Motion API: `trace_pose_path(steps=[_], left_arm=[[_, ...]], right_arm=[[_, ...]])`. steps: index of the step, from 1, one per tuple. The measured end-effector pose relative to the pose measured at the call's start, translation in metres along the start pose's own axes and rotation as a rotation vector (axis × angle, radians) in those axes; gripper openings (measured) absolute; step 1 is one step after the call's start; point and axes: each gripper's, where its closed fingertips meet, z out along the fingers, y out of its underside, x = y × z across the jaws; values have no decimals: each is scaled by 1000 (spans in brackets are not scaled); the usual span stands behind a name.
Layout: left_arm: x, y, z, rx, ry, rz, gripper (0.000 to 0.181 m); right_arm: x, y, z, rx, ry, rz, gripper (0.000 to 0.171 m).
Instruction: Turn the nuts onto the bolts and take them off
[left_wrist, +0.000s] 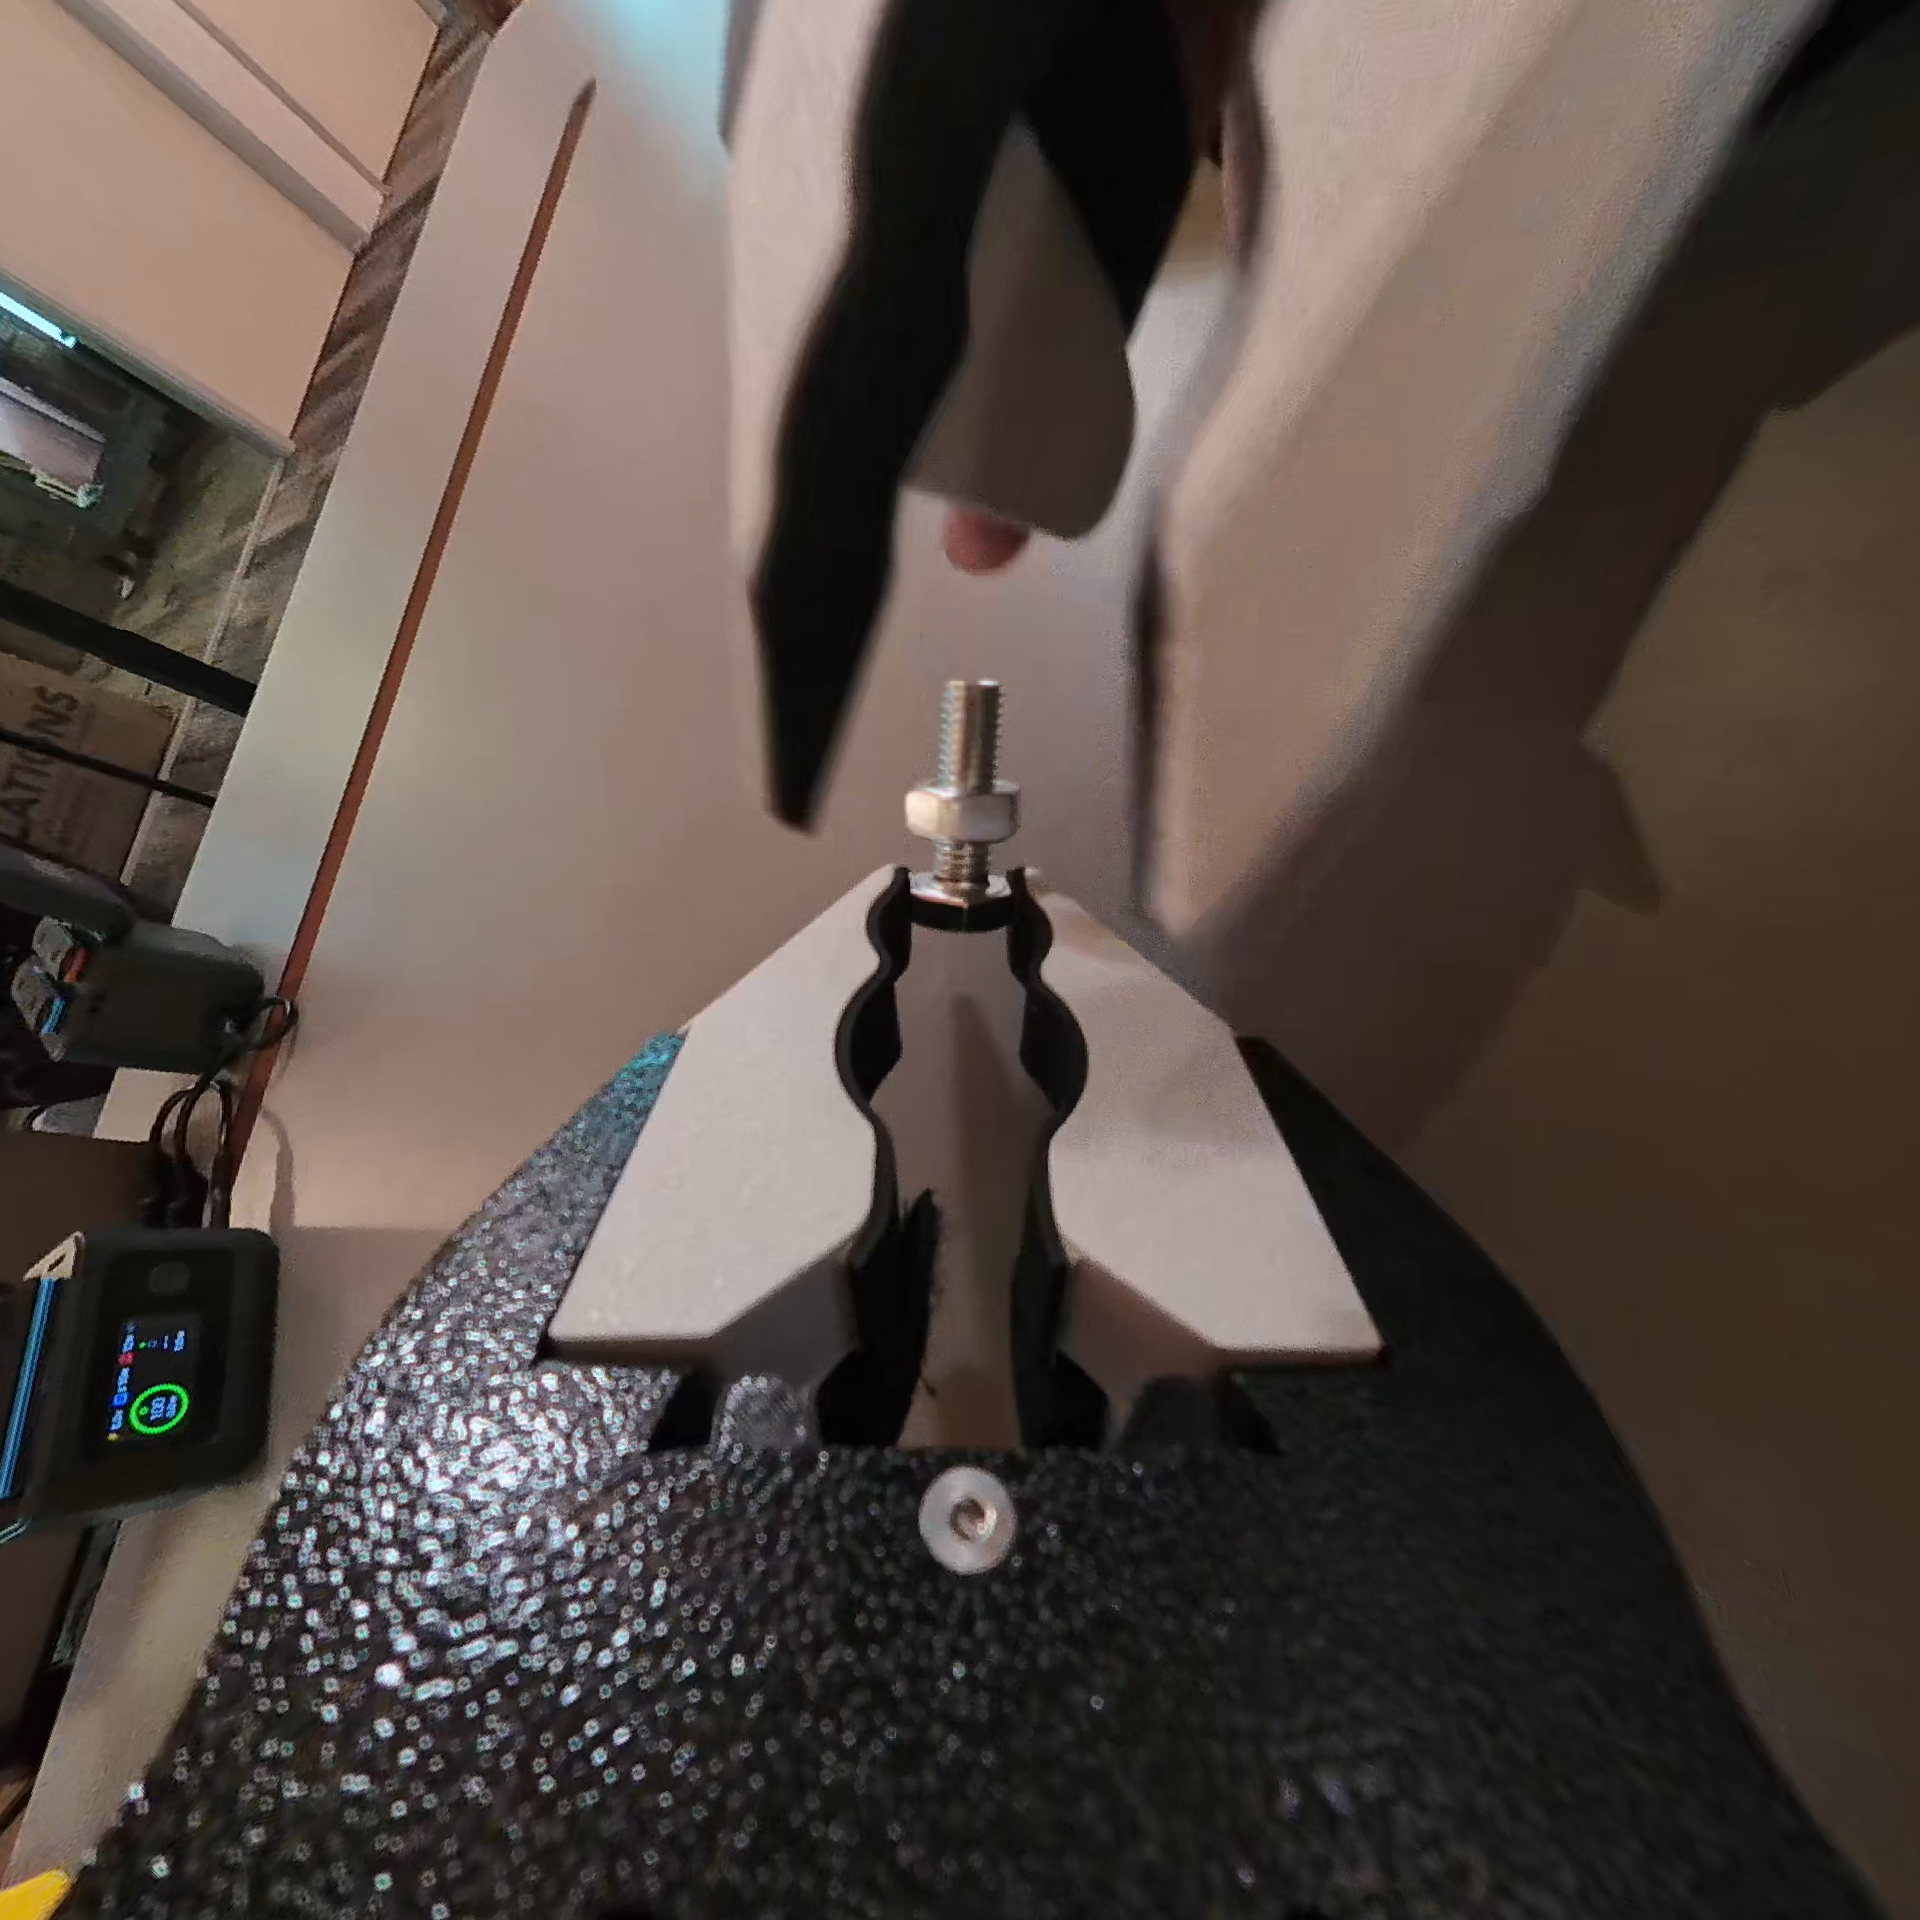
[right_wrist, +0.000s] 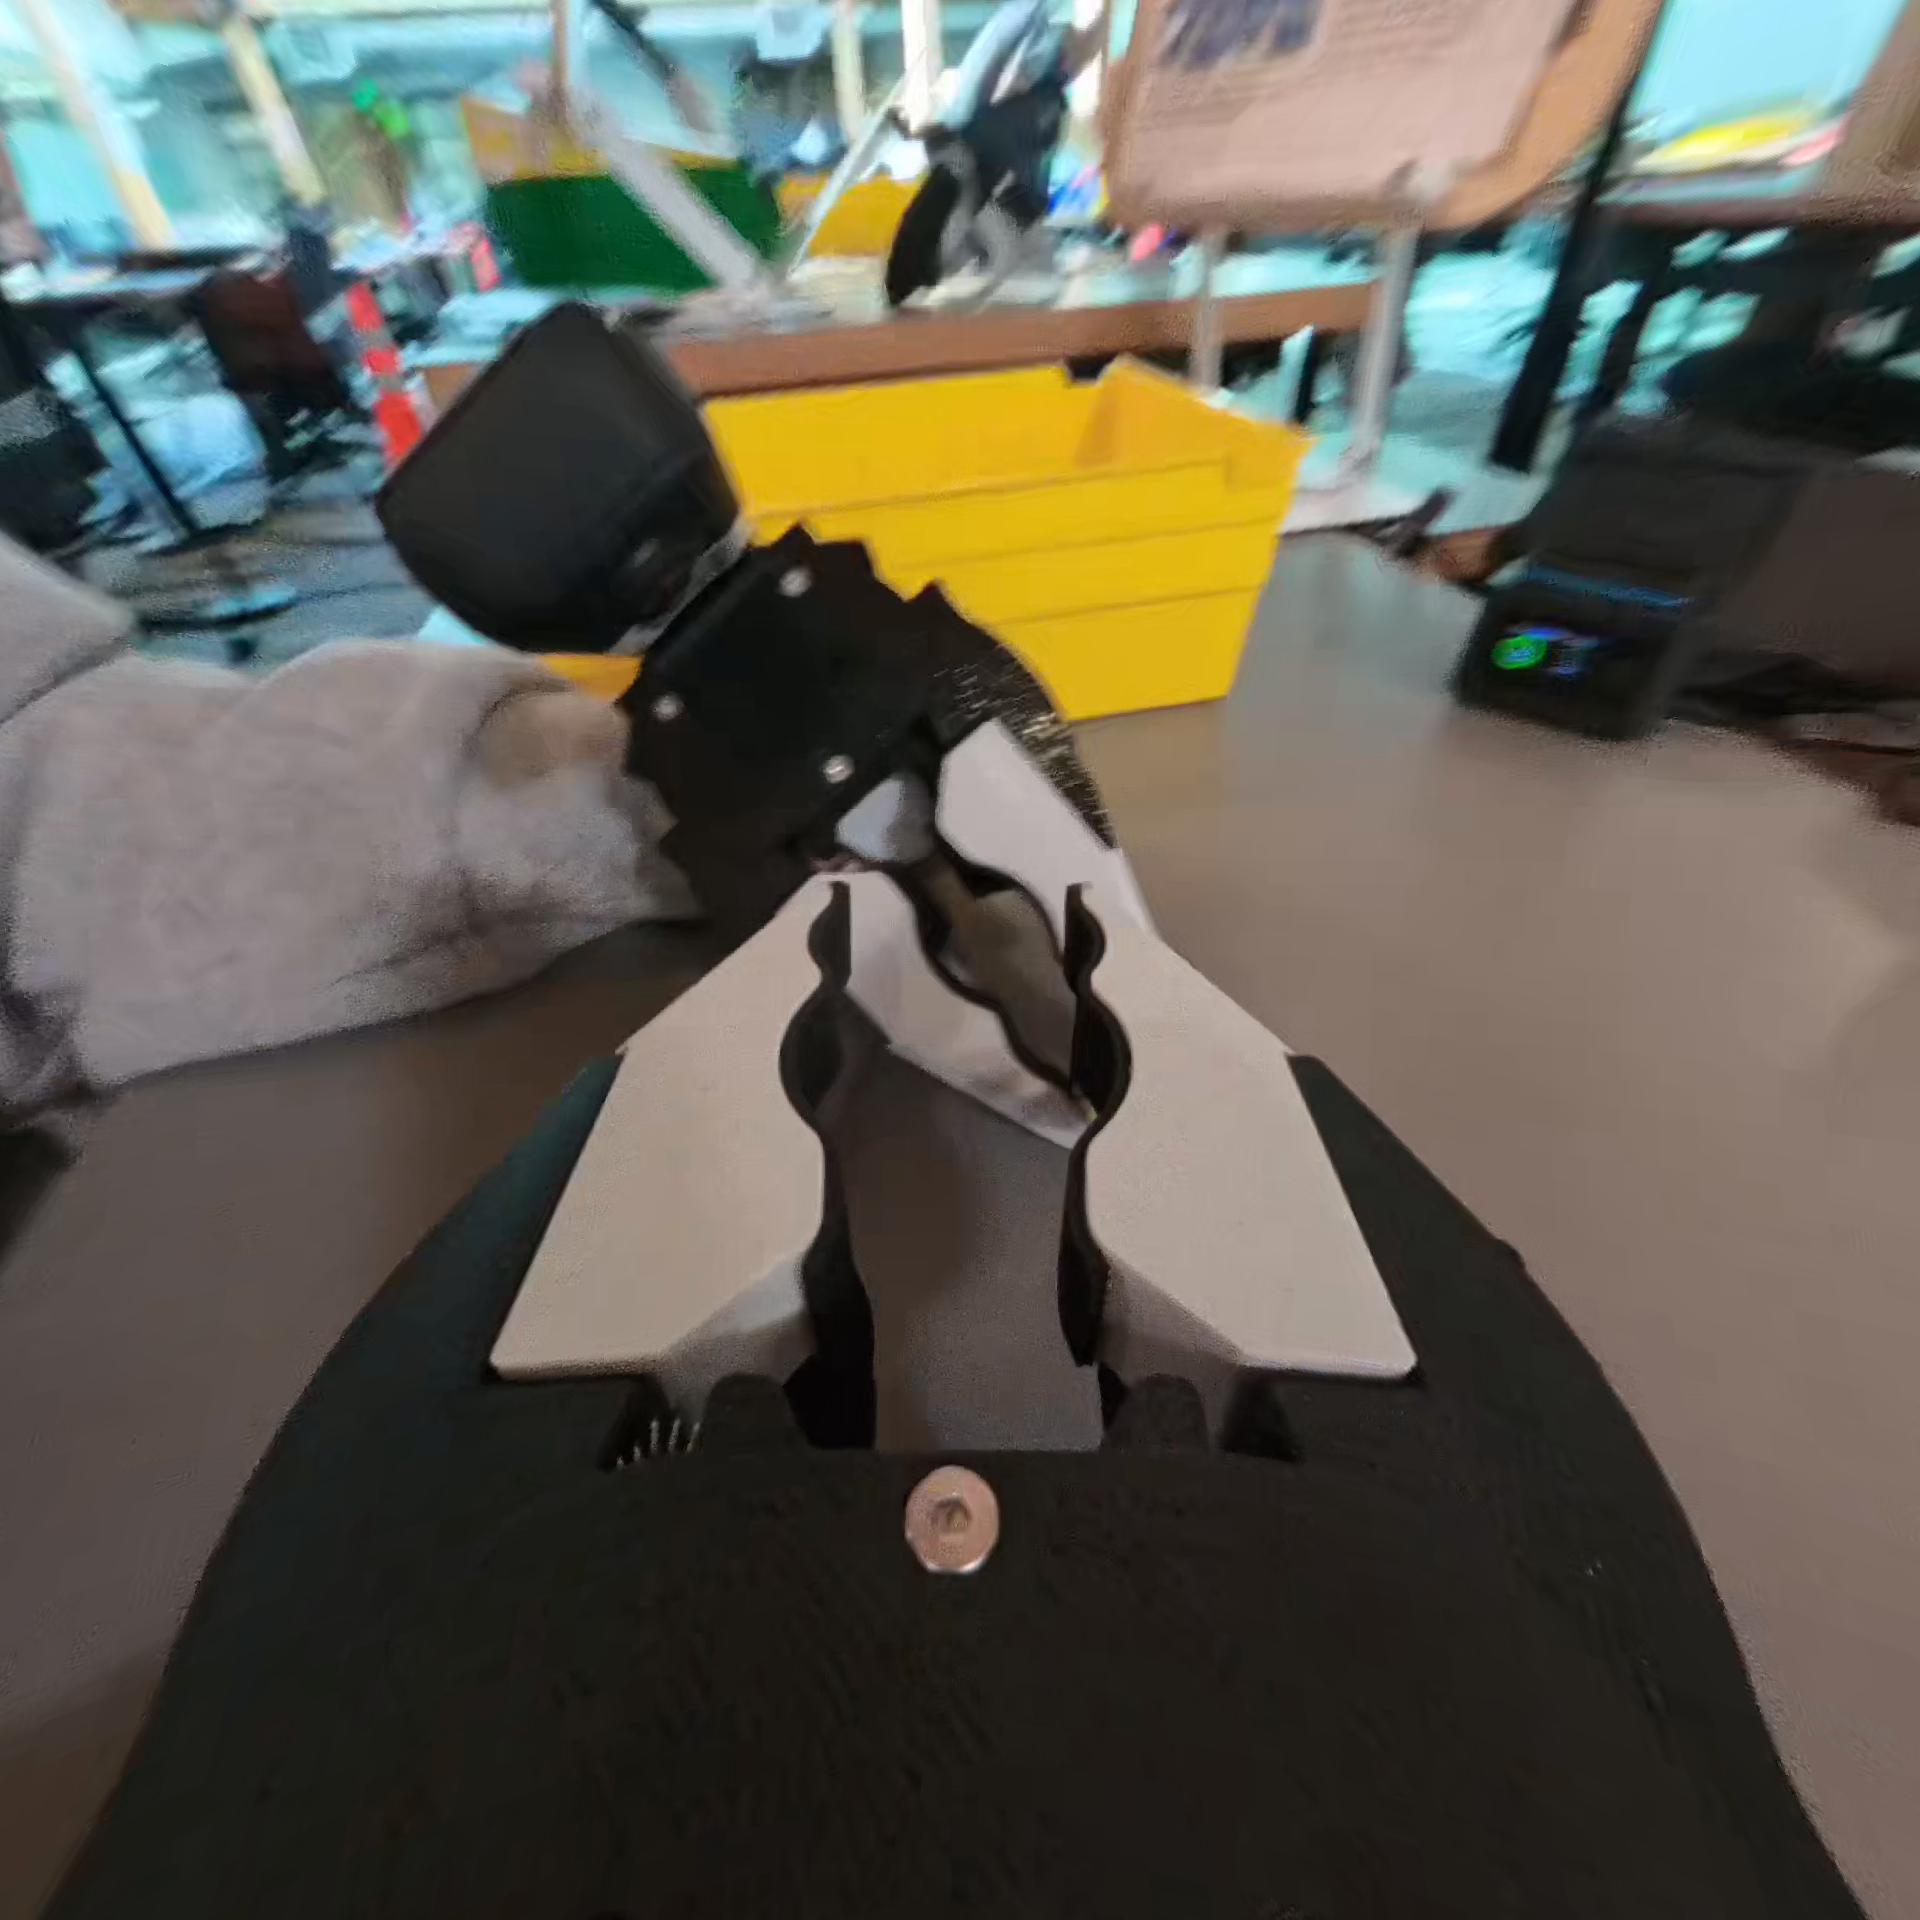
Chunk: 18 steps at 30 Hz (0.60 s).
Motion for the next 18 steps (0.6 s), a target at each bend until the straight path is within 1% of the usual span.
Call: trace_pose_path(steps=[1,3,4,5,8,9,10,12,13,14,16,18], left_arm=[[0,0,0,0,1,-2,17],[0,0,0,3,0,-8,17],[0,0,0,2,-1,-9,17],[0,0,0,-1,0,-7,17],[0,0,1,-11,-2,2,17],[0,0,1,-14,-4,5,17],[0,0,1,-14,-3,8,17],[1,0,1,-12,-2,17,17],[1,0,1,-14,-3,21,17],[1,0,1,-15,-4,24,17],[1,0,1,-17,-5,25,17],[1,0,2,-17,-5,24,17]], right_arm=[[10,6,-4,-43,48,20,40],[23,36,-11,-239,88,102,53],[25,47,-13,-293,94,136,56],[24,53,-13,-323,88,152,56],[16,56,-4,-362,75,106,55],[16,53,-1,-349,86,69,58],[14,45,2,-315,89,15,59],[2,21,5,-189,53,-85,50],[5,14,3,-158,82,-90,47],[11,18,-1,-196,110,-59,45],[21,43,-9,-345,129,46,51],[22,62,-12,-423,118,94,52]])
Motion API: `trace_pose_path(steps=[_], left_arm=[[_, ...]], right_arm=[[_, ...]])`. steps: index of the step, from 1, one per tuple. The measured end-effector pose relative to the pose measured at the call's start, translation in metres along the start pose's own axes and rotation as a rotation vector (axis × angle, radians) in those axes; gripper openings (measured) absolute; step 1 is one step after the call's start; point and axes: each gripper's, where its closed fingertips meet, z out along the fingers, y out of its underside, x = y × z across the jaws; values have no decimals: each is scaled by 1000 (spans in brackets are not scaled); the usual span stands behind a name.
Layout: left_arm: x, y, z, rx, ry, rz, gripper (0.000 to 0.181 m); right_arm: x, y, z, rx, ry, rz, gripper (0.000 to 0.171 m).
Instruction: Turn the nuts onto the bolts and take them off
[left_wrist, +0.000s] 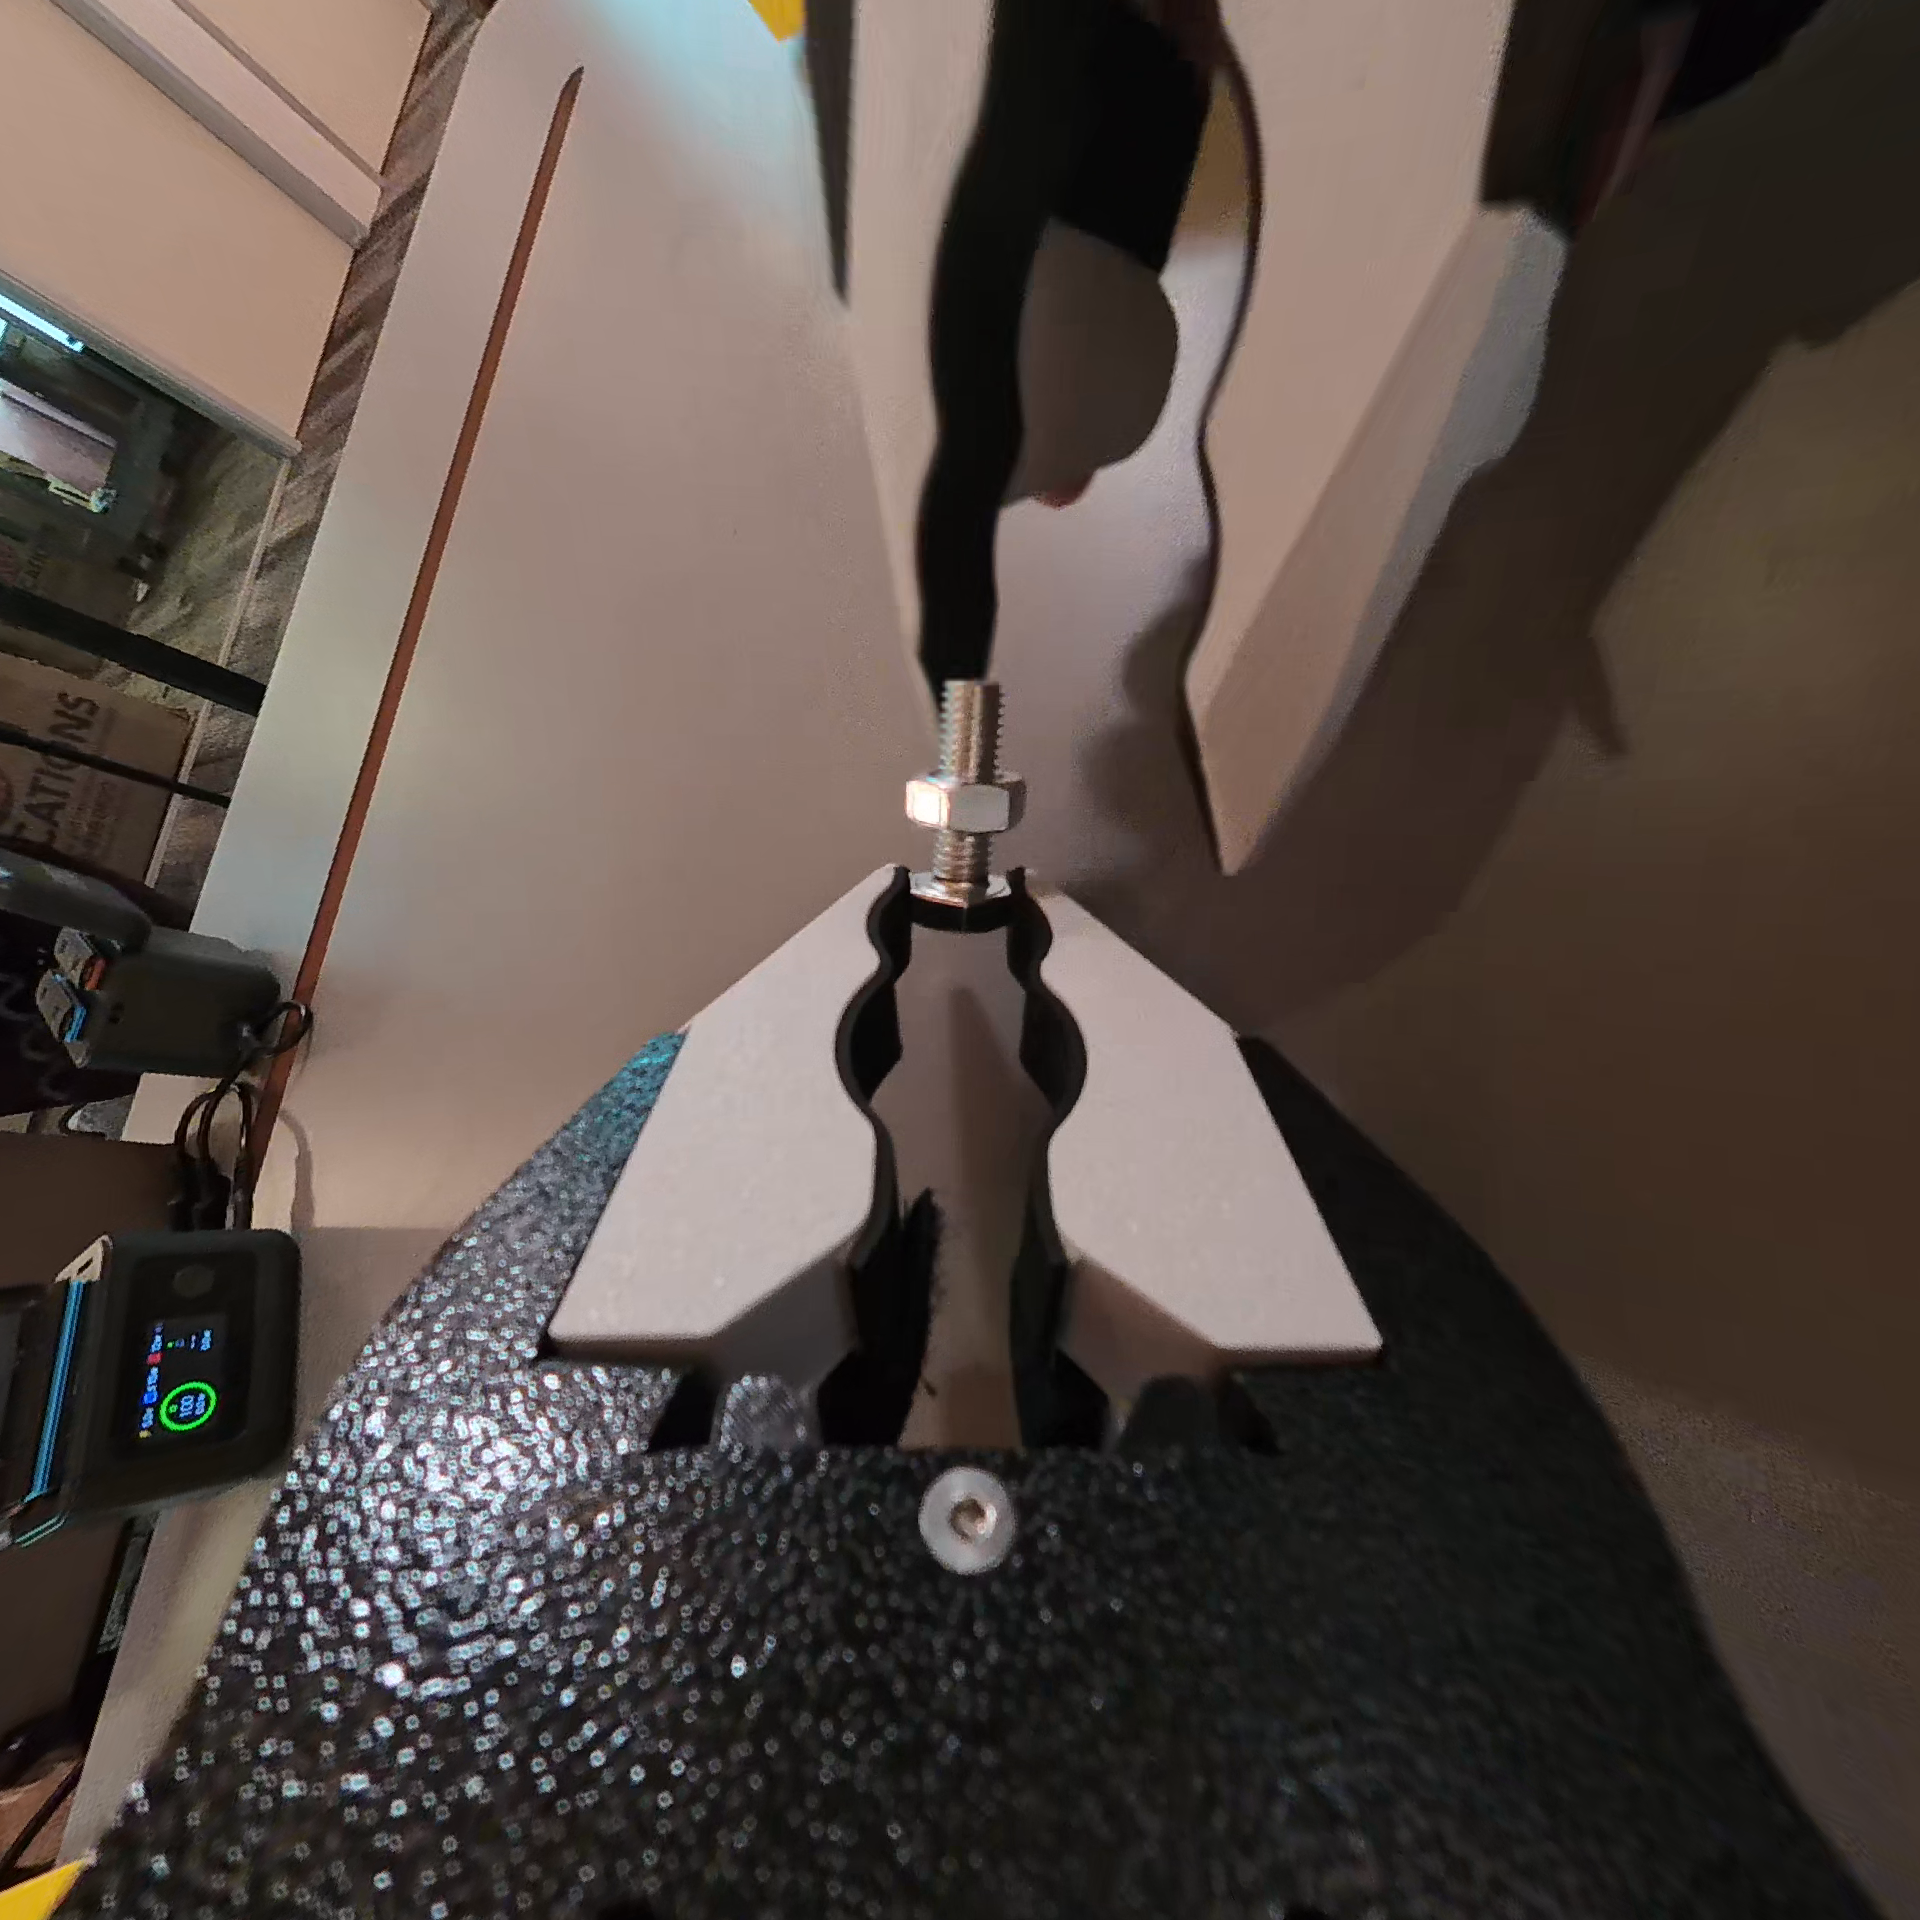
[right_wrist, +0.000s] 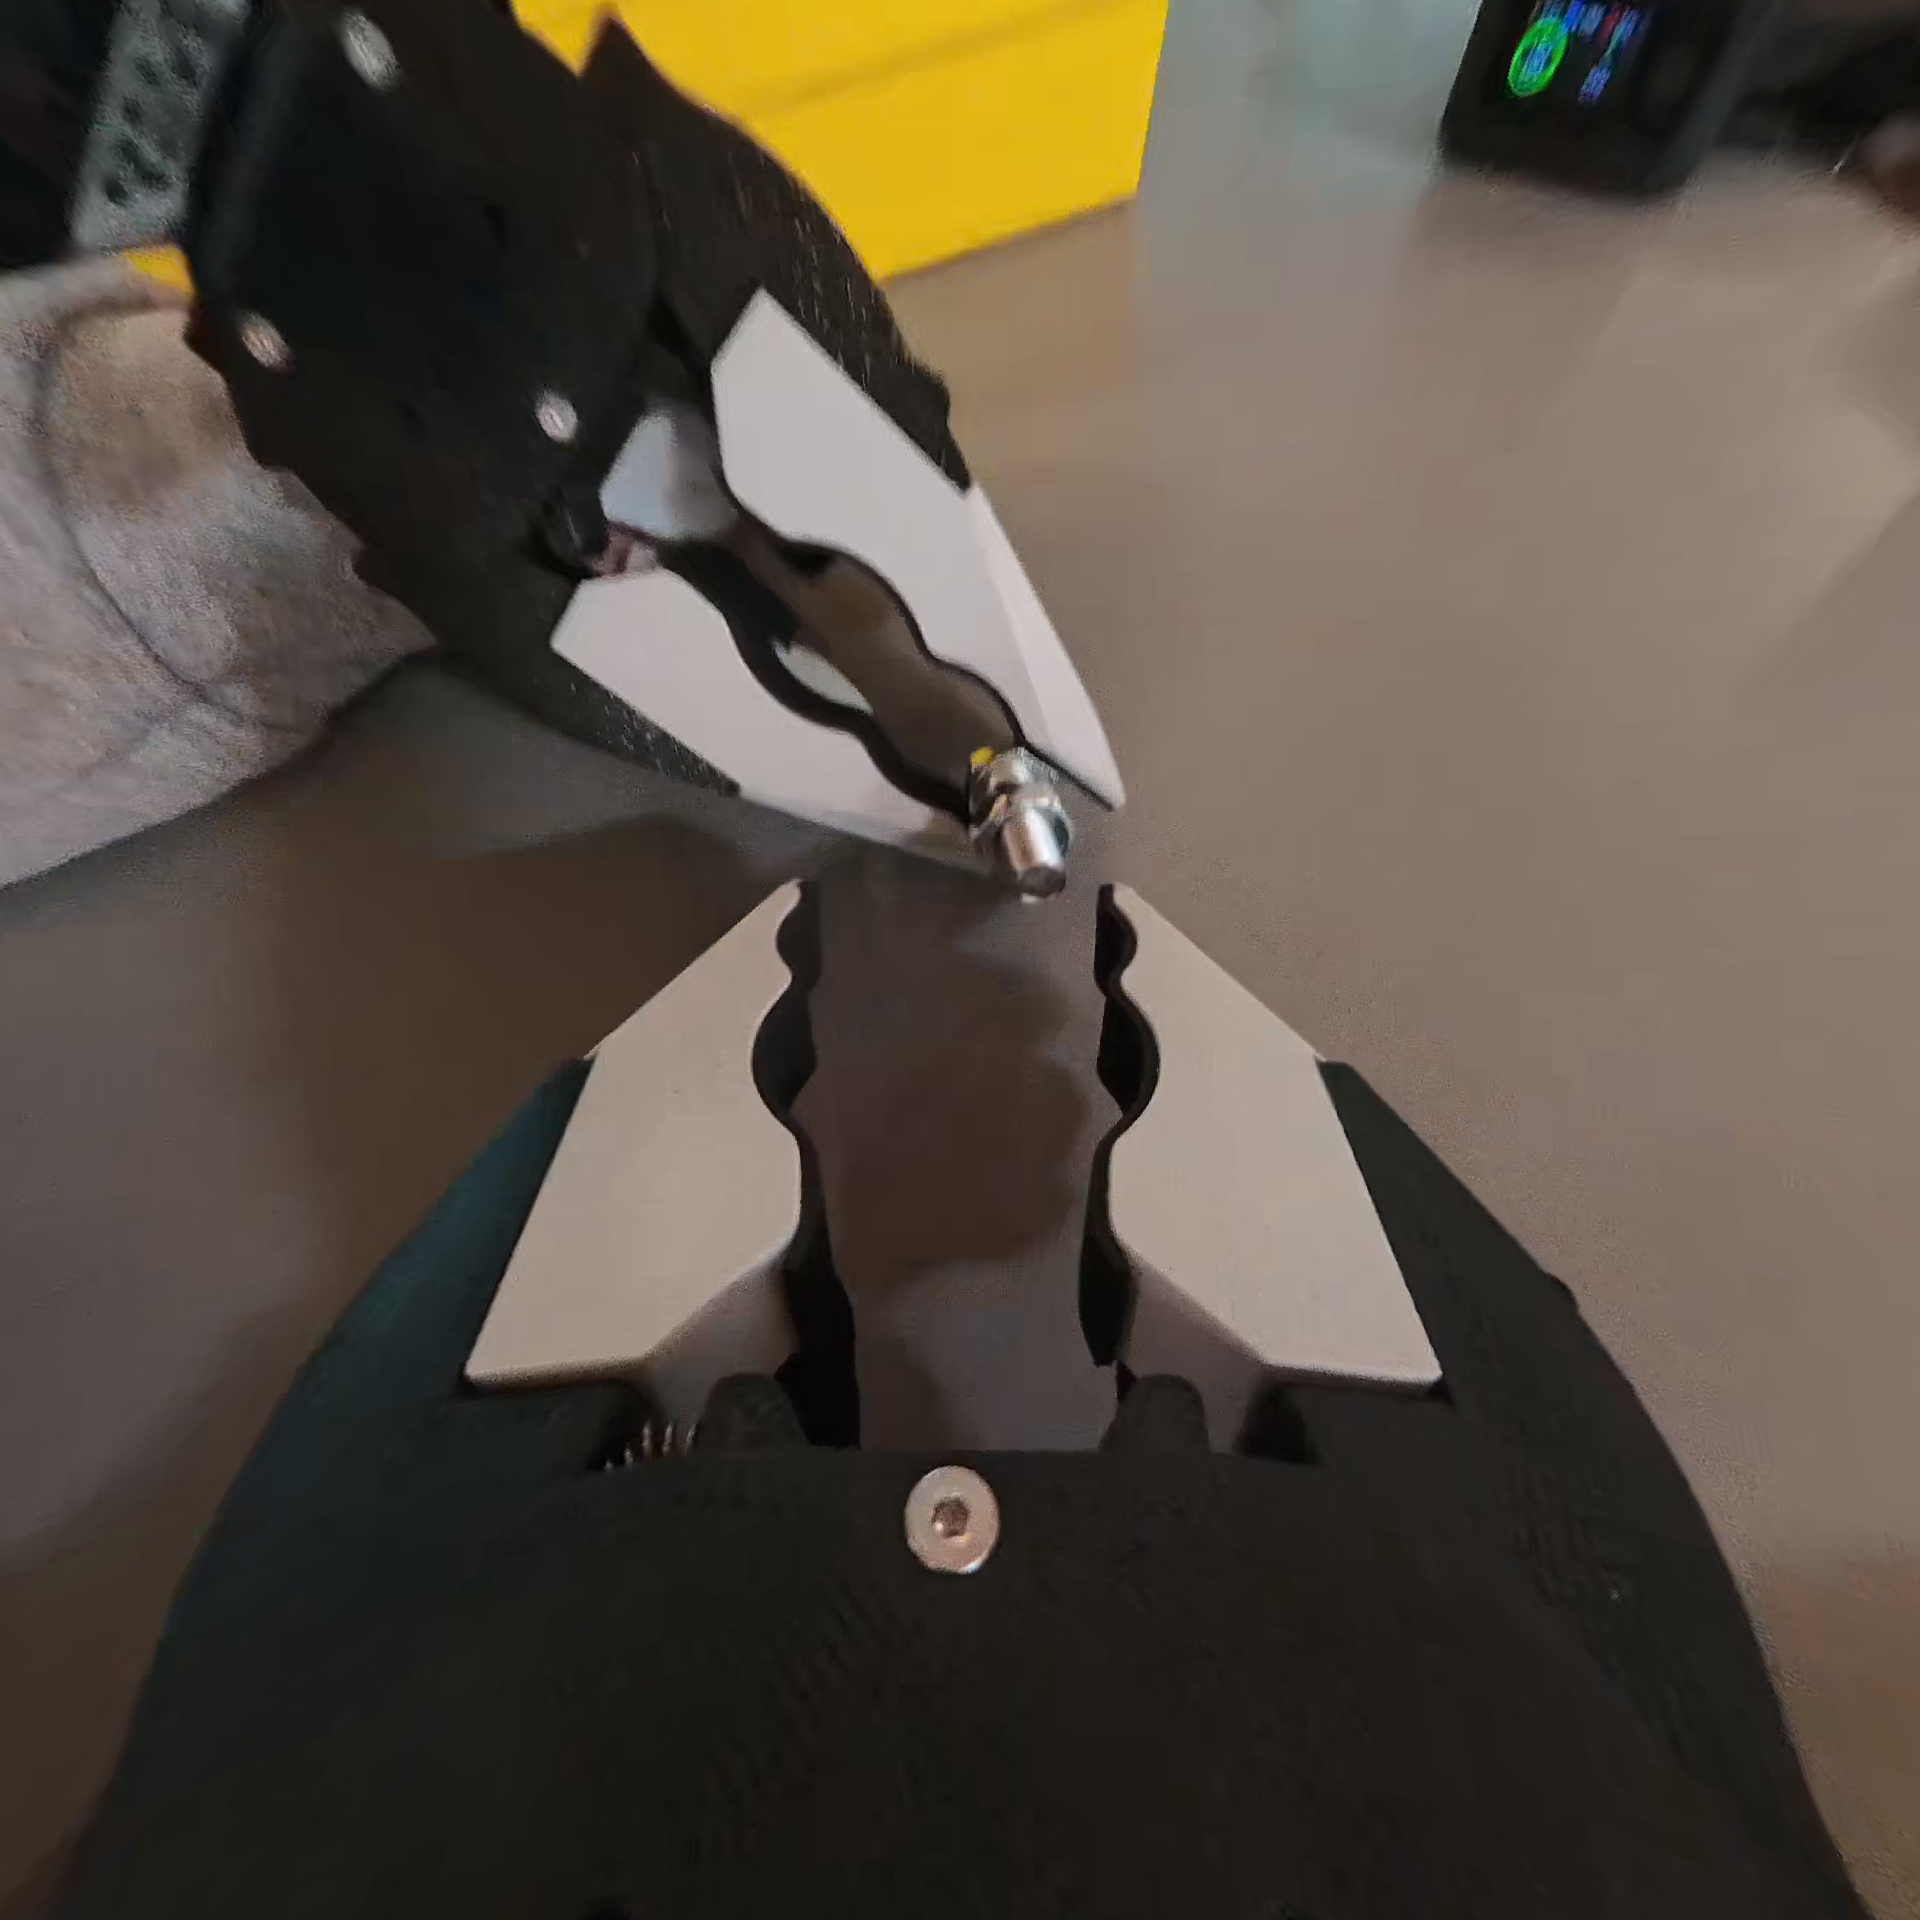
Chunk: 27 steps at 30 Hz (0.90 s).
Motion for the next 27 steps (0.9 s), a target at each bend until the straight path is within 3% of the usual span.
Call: trace_pose_path(steps=[4,7,14,18,20,21,24,27], left_arm=[[0,0,0,-3,-1,8,17],[0,0,0,-6,0,4,17],[0,0,0,-1,0,2,17],[1,0,-1,-9,-2,13,17],[0,0,0,-11,-2,10,17],[0,0,-1,-11,-1,8,17],[0,0,-1,-5,-2,1,17],[0,0,-1,-9,-3,8,17]], right_arm=[[-9,-12,7,54,6,-93,63],[-36,-46,-4,263,-76,-175,51],[5,5,-2,-32,58,-25,51],[-9,-14,2,71,30,-103,59],[-34,-36,-6,211,-64,-201,47],[-30,-41,-10,236,-28,-194,43],[5,-20,-12,96,109,-116,43],[8,6,-5,-17,68,-31,44]])
